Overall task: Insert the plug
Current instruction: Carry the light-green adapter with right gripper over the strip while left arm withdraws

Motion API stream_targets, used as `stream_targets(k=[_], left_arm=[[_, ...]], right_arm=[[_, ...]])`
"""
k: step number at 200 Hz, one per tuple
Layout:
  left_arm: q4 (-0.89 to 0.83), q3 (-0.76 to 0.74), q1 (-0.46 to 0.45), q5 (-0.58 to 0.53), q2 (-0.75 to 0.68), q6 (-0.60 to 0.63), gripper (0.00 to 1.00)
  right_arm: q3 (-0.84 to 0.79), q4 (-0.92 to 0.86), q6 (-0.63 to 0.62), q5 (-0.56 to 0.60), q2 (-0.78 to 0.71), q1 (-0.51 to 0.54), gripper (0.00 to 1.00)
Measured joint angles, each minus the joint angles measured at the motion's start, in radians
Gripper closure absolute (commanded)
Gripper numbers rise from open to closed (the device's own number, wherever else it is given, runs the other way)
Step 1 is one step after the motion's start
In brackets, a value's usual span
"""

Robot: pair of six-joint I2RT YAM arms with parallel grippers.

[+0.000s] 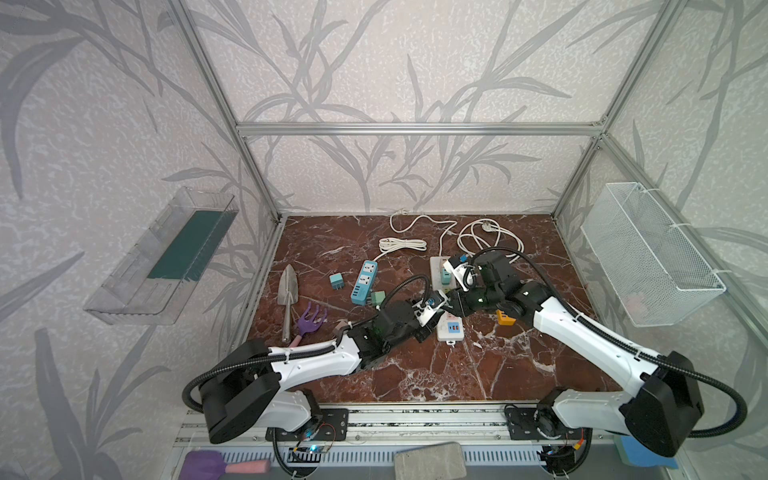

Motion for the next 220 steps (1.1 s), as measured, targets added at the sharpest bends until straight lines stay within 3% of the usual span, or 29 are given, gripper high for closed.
stream_targets(k=[29,60,109,165,220], left_arm=[[0.021,0.0,-0.002,-0.074,-0.026,-0.002,0.25],[0.059,0.013,-0.003,-0.253,-0.054,0.0,0.16],[-0.011,0.145,0.016,-0.553,0.0,-0.017,0.14],[-0.208,0.198,0.097,-0.556,-0.022,-0.2,0.14],[-0.276,0.198,0.103,-0.511,-0.05,-0.261,0.15]], right_arm=[[0.003,0.0,0.036,0.128,-0.007,0.007,1.0],[0.062,-0.04,0.052,0.319,0.031,0.007,1.0],[0.146,-0.047,0.079,0.517,0.19,0.007,1.0],[0.164,-0.046,0.097,0.602,0.298,0.007,1.0],[0.164,-0.016,0.154,0.61,0.332,0.007,1.0]])
